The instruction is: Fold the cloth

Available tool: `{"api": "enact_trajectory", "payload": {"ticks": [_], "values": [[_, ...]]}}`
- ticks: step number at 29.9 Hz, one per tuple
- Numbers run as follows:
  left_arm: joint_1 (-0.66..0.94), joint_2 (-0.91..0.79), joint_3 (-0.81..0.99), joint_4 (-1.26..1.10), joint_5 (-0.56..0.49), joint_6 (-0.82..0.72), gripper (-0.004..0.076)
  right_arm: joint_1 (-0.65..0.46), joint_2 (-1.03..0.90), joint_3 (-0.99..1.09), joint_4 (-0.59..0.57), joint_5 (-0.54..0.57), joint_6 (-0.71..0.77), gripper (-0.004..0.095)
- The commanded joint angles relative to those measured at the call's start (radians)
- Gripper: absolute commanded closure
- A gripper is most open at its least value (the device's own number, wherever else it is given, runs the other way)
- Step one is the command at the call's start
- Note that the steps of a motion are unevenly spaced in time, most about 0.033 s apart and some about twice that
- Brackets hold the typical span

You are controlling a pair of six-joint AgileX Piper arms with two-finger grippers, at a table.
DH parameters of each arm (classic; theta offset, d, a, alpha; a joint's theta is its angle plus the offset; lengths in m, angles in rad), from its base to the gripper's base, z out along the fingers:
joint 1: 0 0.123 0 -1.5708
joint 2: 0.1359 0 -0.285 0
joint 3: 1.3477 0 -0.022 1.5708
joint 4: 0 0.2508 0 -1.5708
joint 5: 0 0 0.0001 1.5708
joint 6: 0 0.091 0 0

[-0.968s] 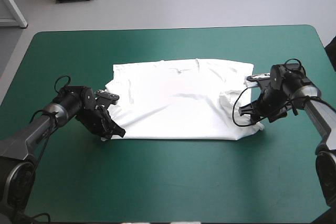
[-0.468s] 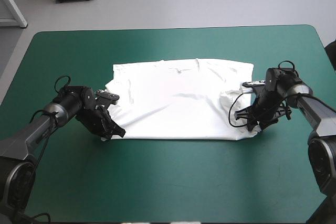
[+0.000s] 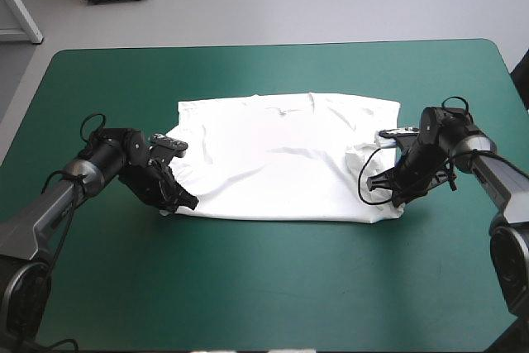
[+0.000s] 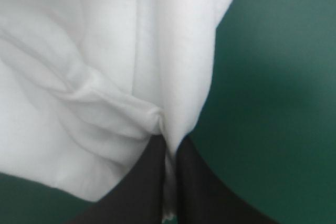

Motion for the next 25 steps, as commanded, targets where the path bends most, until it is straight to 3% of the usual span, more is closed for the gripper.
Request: {"api": "enact_trajectory", "payload": {"ticks": [1, 10, 17, 25], "values": [[-0.003, -0.102, -0.057, -0.015, 0.037, -0.009, 0.0746, -0.006, -0.118, -0.024, -0.005, 0.032, -0.007, 0.0921], [-0.003, -0.300, -0.073, -0.015, 0.112, -0.029, 0.0746, -0.006, -0.328, -0.024, -0.012, 0.074, 0.007, 0.0921], [-0.003, -0.440, -0.073, -0.015, 0.112, -0.029, 0.0746, -0.006, -0.471, -0.024, -0.010, 0.076, 0.019, 0.0921], [-0.003, -0.452, -0.073, -0.026, -0.016, -0.029, 0.0746, -0.006, -0.494, -0.024, -0.010, -0.021, 0.019, 0.0921]]}}
